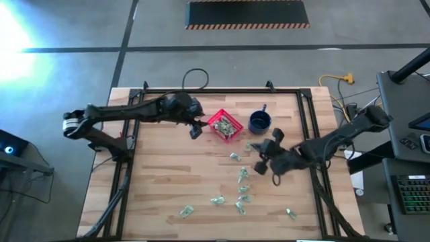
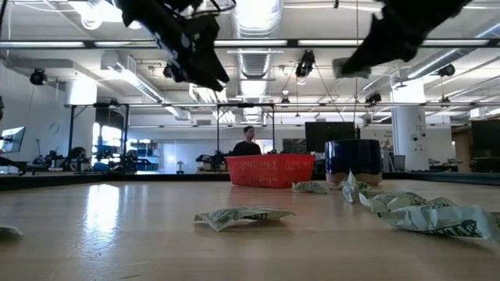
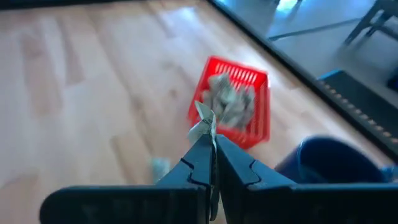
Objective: Pick and place Stevia / Truvia into bins
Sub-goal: Put the stevia packet into the red basket
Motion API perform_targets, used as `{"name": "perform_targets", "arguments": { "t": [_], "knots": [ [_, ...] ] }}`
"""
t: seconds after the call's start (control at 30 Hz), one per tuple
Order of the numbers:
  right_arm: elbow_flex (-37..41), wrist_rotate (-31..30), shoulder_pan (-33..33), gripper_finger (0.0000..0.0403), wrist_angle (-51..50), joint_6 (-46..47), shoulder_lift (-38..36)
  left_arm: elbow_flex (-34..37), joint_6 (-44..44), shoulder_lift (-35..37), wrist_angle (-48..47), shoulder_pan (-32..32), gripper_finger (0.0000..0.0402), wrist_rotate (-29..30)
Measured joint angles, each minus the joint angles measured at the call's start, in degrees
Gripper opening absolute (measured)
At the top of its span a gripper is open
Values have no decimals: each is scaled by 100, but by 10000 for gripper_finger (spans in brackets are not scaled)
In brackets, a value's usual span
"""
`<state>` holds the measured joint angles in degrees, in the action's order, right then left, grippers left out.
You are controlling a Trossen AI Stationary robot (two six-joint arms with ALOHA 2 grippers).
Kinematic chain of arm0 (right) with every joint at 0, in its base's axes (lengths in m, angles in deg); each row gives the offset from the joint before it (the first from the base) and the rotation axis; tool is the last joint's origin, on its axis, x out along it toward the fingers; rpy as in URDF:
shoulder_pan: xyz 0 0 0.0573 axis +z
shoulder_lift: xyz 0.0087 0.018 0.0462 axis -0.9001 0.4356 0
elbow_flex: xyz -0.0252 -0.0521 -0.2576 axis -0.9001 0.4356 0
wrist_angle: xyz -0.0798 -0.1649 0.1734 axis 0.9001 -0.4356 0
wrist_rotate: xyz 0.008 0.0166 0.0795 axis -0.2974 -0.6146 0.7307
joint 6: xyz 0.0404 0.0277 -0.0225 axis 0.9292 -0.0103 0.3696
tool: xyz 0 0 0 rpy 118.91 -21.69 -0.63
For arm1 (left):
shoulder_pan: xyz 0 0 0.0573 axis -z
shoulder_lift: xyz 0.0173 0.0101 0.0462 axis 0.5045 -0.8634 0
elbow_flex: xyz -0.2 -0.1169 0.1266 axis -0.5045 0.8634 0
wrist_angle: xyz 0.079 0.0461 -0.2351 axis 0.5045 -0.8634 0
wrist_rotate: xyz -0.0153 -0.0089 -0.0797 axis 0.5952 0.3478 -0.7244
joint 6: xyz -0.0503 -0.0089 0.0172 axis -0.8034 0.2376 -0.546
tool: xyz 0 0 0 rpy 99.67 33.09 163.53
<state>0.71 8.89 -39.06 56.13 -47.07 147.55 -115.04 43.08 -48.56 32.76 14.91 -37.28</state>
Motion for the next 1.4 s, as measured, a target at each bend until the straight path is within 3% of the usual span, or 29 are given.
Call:
{"name": "perform_targets", "arguments": {
  "t": [0.13,0.3,0.77,1.17,1.4],
  "knots": [
    [0,239,-650,9,888,-881,214,253,-57,510,-143,161,208,-26],
    [-2,1101,-1483,9,1885,-1642,540,748,-562,1045,-239,487,208,-41],
    [-341,3224,-3246,9,2089,-1785,1315,2157,-2758,1868,-140,1588,208,234],
    [-1026,4283,-3803,13,2061,-1873,2200,2379,-3165,1770,336,2060,208,470],
    [-1447,4403,-3884,68,1368,-2243,2378,2384,-3178,1759,345,2219,208,470]
  ]
}}
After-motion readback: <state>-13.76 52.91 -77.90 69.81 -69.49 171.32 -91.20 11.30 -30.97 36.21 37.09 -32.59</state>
